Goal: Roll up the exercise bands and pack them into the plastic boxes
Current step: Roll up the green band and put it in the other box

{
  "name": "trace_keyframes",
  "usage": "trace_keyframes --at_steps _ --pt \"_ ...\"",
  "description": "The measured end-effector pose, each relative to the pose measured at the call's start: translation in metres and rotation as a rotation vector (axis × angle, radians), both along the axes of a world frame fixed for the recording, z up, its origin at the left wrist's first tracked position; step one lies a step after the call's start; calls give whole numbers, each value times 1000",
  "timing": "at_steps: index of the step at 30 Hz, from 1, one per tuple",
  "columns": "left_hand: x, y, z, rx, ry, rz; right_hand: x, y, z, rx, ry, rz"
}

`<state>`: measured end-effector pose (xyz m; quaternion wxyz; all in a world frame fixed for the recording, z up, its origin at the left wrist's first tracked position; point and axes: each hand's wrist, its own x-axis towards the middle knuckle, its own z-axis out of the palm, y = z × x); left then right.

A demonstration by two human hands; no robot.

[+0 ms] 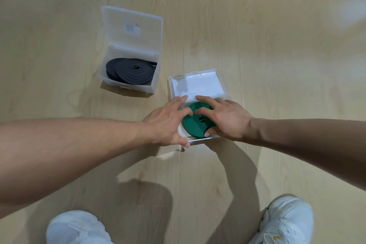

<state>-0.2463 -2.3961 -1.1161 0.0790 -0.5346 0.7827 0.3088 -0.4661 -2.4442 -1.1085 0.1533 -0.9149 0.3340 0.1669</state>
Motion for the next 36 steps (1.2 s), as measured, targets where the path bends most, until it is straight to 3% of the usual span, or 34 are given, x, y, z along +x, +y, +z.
trace_keyframes --at_steps 6,10,12,14,17,19,21,23,26,30,33,36 --pt "-3 2 2 -4 -14 8 2 4 -4 -172 39 48" --pt "-6 1 7 -37 -33 4 -15 -6 0 -10 -173 -104" --pt "-4 -3 7 -46 -59 -9 -22 -16 3 -29 -356 -312" --pt "0 -8 7 -40 -66 -12 -27 -32 3 30 -437 -693" --pt "5 -17 6 -48 -51 -26 -28 -56 -7 452 -478 -1237" --pt "7 -21 6 -49 -52 -46 -29 -65 -14 660 -528 -1398" --pt "8 -19 5 -78 -52 -58 -28 -66 -14 703 -613 -1429" --pt "9 -11 5 -166 -49 -45 -27 -64 -8 683 -733 -1401" --pt "9 1 6 -449 4 -147 -30 -60 12 597 -849 -1298" --pt "2 11 18 -746 95 -358 -53 -41 24 64 -651 -673" --pt "-8 14 27 -794 132 -313 -69 -26 22 -97 -634 -328" --pt "-15 16 22 -687 174 -162 -75 -12 10 -124 -545 -149"
